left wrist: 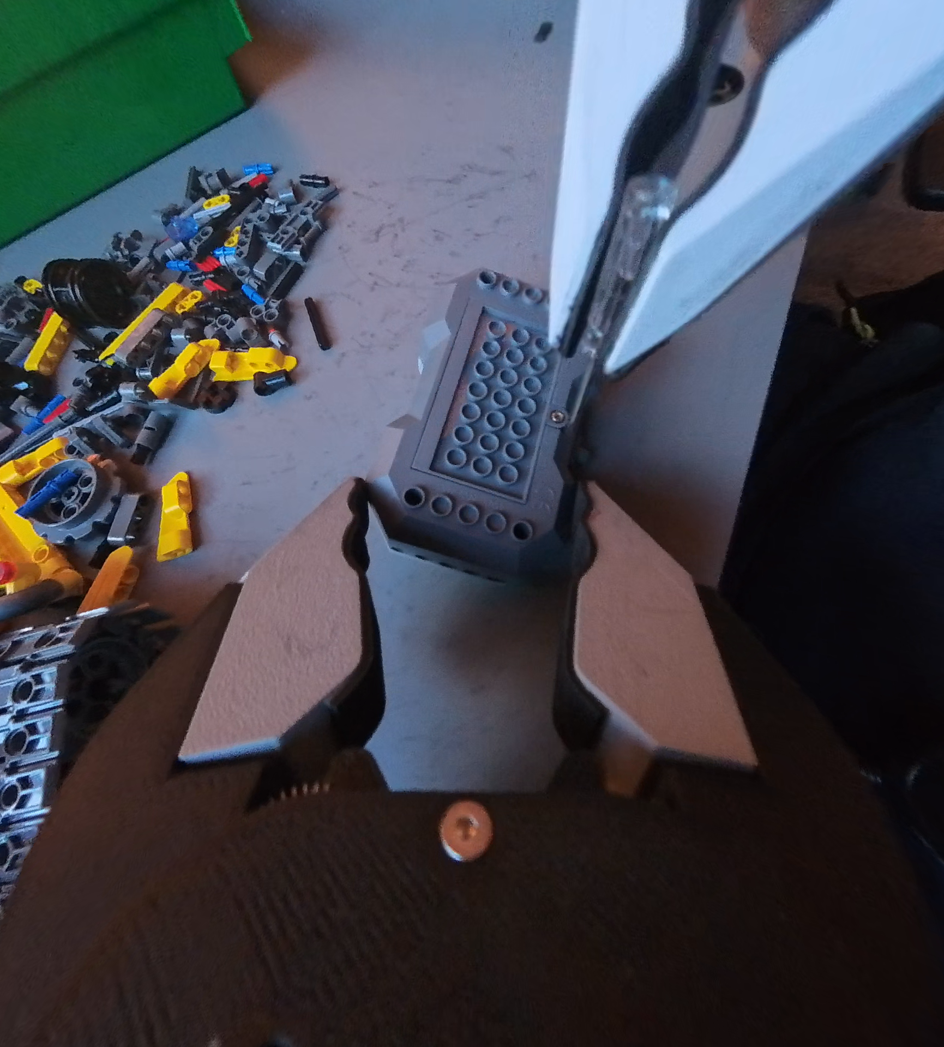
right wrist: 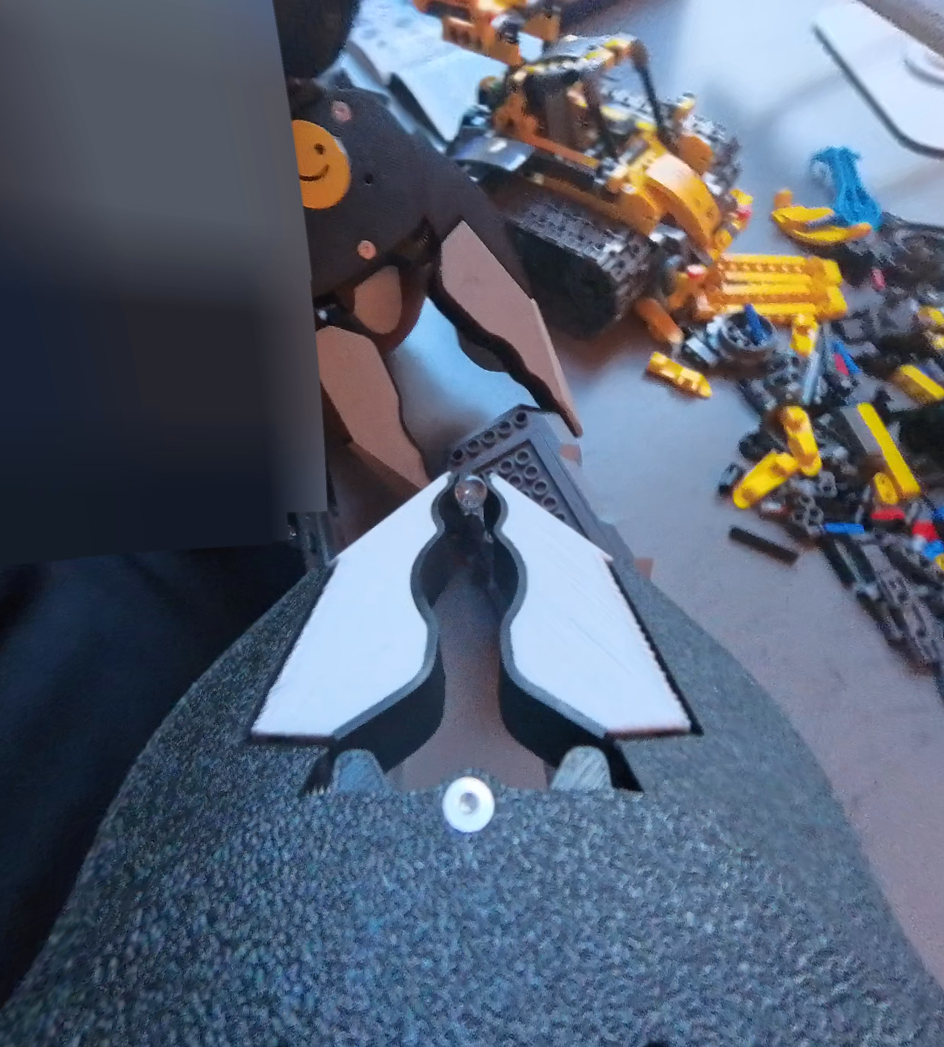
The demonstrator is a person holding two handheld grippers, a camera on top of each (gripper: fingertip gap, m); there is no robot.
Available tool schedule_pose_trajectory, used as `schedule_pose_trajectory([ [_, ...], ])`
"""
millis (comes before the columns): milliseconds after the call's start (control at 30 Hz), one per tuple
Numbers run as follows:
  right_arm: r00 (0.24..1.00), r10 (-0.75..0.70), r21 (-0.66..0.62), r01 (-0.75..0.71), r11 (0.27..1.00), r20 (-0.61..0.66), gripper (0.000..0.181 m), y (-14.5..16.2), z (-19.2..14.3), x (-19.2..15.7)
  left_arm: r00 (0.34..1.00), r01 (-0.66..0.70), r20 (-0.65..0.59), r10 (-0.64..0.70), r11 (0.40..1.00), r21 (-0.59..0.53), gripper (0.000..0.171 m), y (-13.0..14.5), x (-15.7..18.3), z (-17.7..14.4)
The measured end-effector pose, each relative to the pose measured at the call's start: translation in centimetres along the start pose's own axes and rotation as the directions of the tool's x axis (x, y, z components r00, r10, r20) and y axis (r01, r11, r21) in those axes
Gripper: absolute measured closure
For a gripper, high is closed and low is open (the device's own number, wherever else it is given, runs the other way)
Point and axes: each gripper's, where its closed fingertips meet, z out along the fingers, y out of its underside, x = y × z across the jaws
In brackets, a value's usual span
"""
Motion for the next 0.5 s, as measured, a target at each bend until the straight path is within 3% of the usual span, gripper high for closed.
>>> schedule_pose_trajectory([
  [233, 0.986, 0.085, 0.056, -0.077, 0.995, -0.143, 0.174, 0.7, -1.3, 1.4, 1.000, 0.011, 0.009, -0.011, 1.000, -0.002, 0.102, -0.1, 0.0, 0.1],
  [500, 0.984, 0.131, 0.080, -0.122, 0.989, -0.118, 0.174, 0.9, -0.6, 1.1, 1.000, 0.026, -0.004, -0.026, 1.000, -0.001, 0.102, 0.0, 0.0, 0.1],
])
